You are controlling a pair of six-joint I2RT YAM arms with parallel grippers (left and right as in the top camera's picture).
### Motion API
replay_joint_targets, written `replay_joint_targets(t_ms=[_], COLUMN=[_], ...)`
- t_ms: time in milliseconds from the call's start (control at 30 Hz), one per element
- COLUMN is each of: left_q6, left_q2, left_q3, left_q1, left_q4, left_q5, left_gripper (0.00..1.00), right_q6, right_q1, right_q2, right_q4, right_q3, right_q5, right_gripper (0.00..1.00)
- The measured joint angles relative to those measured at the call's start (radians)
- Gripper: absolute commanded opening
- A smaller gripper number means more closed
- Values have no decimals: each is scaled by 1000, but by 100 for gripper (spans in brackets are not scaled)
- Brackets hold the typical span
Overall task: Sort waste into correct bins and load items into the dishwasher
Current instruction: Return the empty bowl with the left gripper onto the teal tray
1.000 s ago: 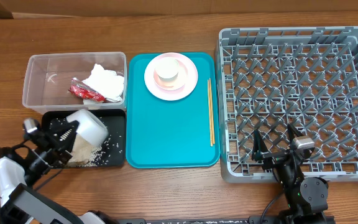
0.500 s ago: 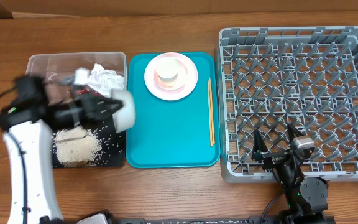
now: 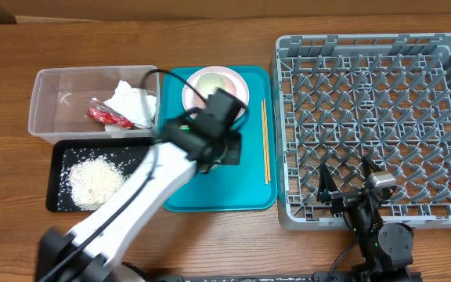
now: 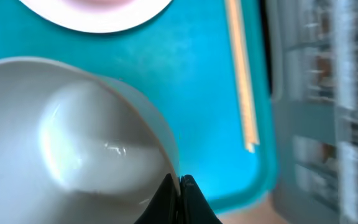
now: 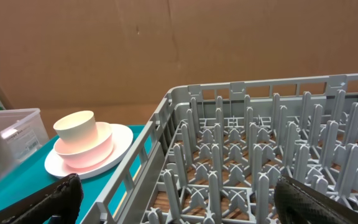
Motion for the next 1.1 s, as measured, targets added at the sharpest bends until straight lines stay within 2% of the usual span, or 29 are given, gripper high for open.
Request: replay_joint_targets(t_ms=[267,1100], left_q6=[-15,-15], left_q2=[198,213], left_q3=[0,-4], left_q1=[-39,-33], left_q4=[77,47], left_q5=[-126,-171], left_gripper=[4,6], right_q6=[0,0], right_q1=[0,0], right_q2=[0,0], right_q4=[0,-1], right_q3=[0,0], right_q5=[0,0], right_gripper=[100,100])
